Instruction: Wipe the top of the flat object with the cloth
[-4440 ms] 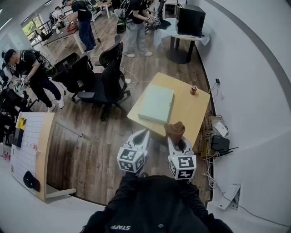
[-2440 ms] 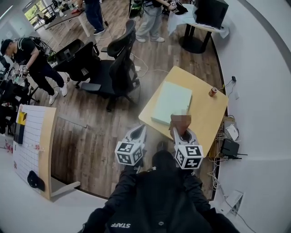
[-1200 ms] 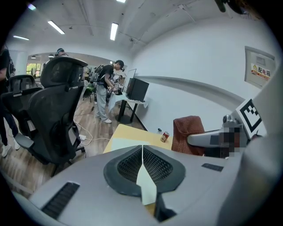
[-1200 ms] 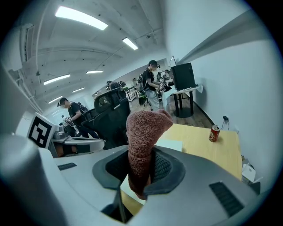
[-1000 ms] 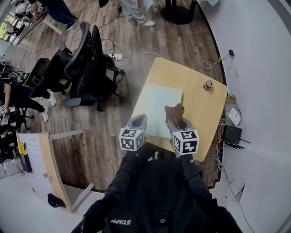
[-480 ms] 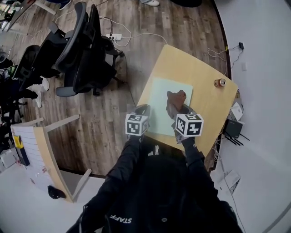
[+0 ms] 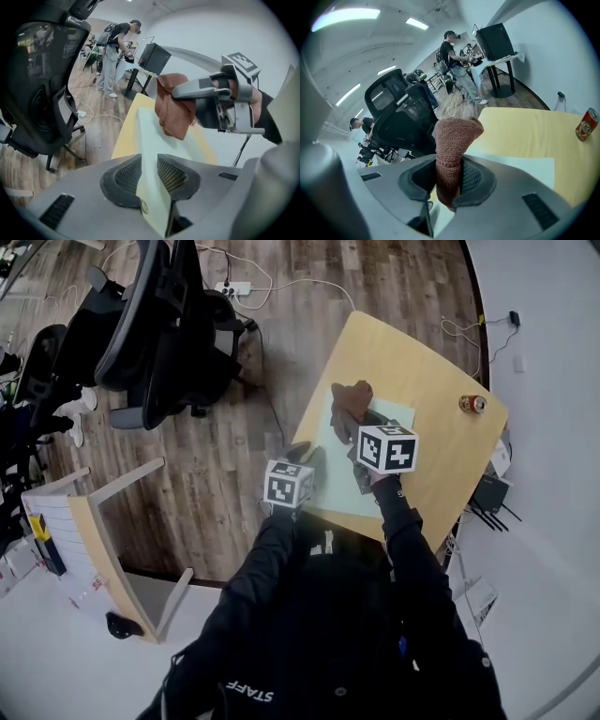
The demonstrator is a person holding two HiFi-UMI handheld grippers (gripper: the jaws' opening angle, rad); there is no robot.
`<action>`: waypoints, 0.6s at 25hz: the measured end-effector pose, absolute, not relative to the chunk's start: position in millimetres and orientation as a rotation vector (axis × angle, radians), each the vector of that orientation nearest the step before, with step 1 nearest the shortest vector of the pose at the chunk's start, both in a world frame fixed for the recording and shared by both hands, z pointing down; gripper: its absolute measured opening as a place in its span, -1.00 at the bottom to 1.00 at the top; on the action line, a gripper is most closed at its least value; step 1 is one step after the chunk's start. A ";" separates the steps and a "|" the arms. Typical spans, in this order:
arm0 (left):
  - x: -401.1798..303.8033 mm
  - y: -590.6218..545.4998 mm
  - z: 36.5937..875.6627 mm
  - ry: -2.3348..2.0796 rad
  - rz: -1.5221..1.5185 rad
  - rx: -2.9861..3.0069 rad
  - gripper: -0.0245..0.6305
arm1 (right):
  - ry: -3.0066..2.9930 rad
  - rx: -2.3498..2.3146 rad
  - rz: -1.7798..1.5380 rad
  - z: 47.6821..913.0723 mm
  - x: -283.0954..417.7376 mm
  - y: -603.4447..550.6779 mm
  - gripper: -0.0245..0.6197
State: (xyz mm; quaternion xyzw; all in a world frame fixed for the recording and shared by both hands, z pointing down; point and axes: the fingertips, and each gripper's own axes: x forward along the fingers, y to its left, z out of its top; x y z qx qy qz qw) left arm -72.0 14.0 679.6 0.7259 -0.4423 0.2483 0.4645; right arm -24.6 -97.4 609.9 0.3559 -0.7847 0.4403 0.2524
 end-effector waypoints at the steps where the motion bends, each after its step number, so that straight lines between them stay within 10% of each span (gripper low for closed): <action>1: -71.8 14.9 681.6 -1.080 0.611 1.784 -0.63 | -2.145 0.959 1.210 613.4 -30.6 -102.2 -0.59; 15: -68.5 21.9 695.1 -0.972 0.610 1.731 -0.60 | -2.073 0.950 1.316 671.0 -40.0 -117.1 -0.59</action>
